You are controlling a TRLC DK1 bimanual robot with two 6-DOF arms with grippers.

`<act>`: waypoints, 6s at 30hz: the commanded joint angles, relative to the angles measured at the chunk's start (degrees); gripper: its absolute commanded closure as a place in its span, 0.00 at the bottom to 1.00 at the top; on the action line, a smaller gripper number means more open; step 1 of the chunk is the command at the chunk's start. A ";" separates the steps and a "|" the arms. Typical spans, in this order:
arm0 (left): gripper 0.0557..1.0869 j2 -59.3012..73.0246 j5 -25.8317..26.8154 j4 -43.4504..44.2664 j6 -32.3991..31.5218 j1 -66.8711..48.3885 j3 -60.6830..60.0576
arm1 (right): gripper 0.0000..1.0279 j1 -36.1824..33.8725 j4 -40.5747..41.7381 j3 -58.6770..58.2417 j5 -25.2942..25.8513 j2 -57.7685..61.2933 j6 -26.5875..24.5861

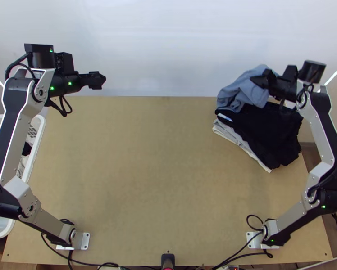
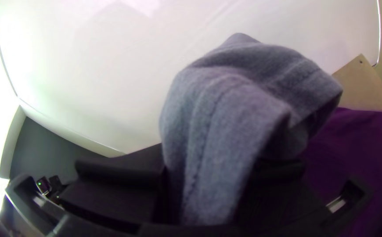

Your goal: Fold the t-shirt

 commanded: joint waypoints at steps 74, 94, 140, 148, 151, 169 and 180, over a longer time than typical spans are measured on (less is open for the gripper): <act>0.04 -2.75 2.05 -0.30 -1.33 0.88 0.52 | 0.04 -4.49 80.92 -62.95 46.24 -0.20 -43.50; 0.04 -7.15 2.05 0.22 -2.56 2.20 -2.65 | 0.04 14.41 77.85 -37.99 51.16 -1.43 -51.06; 0.04 -60.67 -25.54 72.47 15.19 3.52 -68.21 | 0.04 22.14 75.65 -57.94 37.80 -74.12 -57.65; 0.04 -66.91 -25.81 81.61 16.16 0.97 -86.41 | 0.04 27.07 71.43 -74.03 36.39 -86.16 -61.43; 0.05 -68.85 -25.81 85.30 17.30 -0.44 -93.26 | 0.04 29.26 74.07 -84.93 32.70 -91.70 -61.60; 0.05 -96.18 -19.57 69.66 10.36 -1.58 -116.64 | 0.04 30.49 34.69 -97.14 33.58 -101.19 -47.10; 0.05 -96.01 -19.30 52.69 4.29 3.08 -116.46 | 0.04 30.32 24.23 -96.88 33.67 -101.01 -43.32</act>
